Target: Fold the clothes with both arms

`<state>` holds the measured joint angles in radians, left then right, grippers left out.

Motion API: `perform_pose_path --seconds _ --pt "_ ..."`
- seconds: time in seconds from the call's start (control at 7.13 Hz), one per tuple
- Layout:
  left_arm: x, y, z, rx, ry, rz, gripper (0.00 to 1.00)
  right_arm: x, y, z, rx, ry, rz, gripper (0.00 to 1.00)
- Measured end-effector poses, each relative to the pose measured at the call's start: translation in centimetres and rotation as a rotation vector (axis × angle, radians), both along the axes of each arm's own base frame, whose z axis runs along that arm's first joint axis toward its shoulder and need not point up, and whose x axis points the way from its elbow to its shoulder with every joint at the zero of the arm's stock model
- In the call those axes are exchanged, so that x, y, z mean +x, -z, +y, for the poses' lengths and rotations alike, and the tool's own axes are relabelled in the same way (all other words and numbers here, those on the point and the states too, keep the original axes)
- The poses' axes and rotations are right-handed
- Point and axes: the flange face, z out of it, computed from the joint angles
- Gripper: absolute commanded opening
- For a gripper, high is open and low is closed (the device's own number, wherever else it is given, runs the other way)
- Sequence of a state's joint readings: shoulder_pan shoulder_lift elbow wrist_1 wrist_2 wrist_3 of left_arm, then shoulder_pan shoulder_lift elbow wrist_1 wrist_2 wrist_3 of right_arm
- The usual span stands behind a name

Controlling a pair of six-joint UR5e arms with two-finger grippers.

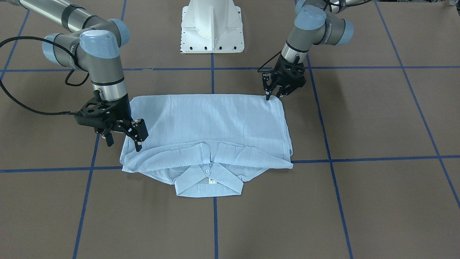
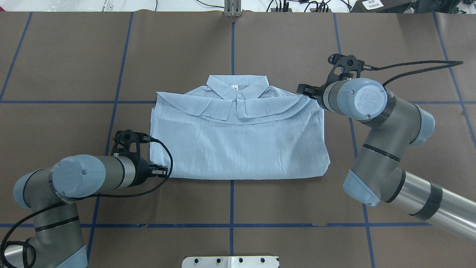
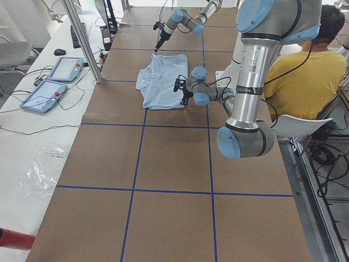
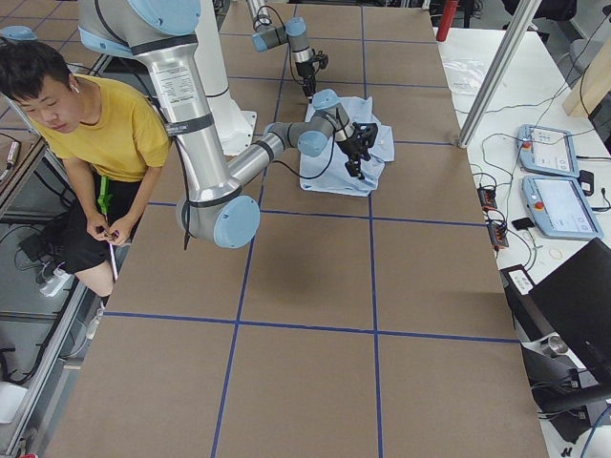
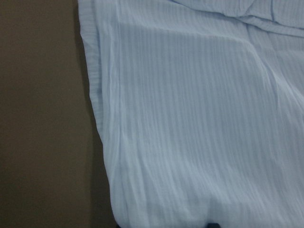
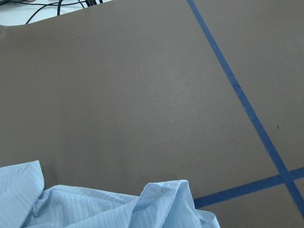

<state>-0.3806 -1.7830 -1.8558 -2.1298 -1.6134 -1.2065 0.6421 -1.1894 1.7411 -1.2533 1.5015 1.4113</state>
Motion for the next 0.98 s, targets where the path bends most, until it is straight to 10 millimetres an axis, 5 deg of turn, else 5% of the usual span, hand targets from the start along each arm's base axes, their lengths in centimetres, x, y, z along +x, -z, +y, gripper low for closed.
perform_pose_path --seconds 0.42,0.7,0.98 --pt "-2.8 0.7 -1.1 0.030 0.023 0.005 0.00 -0.1 -0.2 0.0 -0.001 -0.001 0.004 1.00" --pt "-7.7 -1.7 -6.8 0.122 0.083 -0.093 0.00 -0.3 -0.2 0.0 -0.003 -0.001 0.004 1.00" --pt "-12.0 -5.5 -15.6 0.186 0.157 -0.236 0.00 -0.8 -0.1 0.4 -0.006 0.001 -0.001 1.00"
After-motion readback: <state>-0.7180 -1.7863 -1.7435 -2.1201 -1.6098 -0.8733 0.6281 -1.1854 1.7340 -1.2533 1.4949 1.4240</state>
